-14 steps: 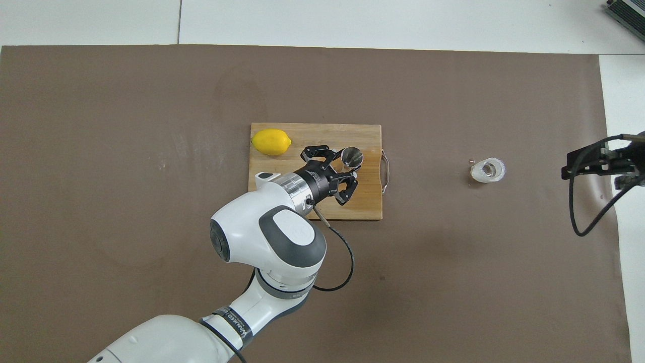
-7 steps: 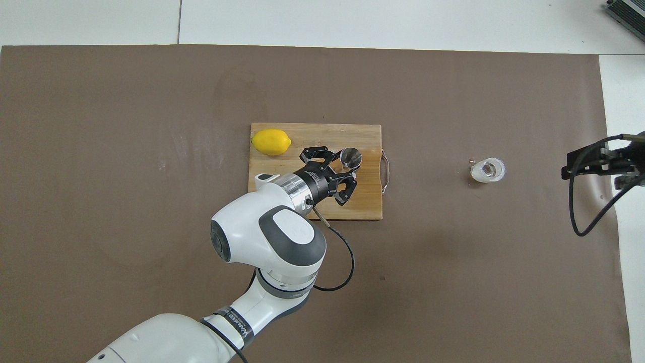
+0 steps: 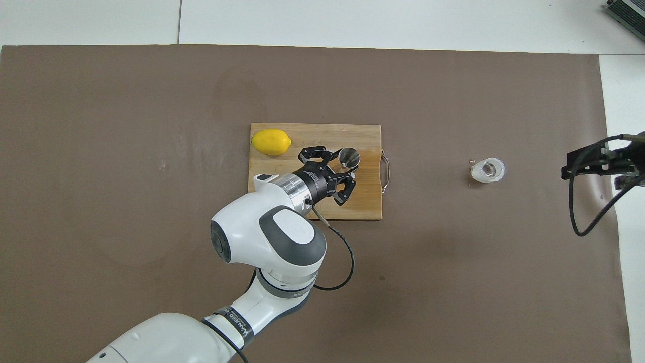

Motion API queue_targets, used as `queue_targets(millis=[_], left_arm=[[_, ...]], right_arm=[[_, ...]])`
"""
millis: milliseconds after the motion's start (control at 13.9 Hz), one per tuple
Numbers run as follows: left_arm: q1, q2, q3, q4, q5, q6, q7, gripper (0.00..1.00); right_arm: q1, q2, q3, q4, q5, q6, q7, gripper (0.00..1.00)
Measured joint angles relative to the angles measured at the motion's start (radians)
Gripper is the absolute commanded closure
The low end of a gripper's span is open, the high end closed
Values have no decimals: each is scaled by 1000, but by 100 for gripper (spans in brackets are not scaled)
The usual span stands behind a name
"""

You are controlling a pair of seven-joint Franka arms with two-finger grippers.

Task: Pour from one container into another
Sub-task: 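Lower the metal cup onto the board beside the lemon with the left gripper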

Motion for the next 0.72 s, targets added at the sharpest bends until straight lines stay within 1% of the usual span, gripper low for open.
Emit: queue_targets(millis=[72, 144, 215, 287, 503, 718], left_arm=[[0, 0, 0, 0, 0, 0, 0, 25], [0, 0, 0, 0, 0, 0, 0, 18], [0, 0, 0, 0, 0, 0, 0, 6], [0, 0, 0, 0, 0, 1, 0, 0], [0, 0, 0, 2, 0, 7, 0, 0], [0, -4, -18, 17, 0, 35, 0, 0]], right_arm=[[0, 0, 0, 0, 0, 0, 0, 0], [0, 0, 0, 0, 0, -1, 0, 0], [1, 0, 0, -1, 0, -1, 0, 0], [1, 0, 0, -1, 0, -1, 0, 0], [2, 0, 2, -3, 0, -1, -33, 0], [2, 0, 3, -11, 0, 5, -156, 0]])
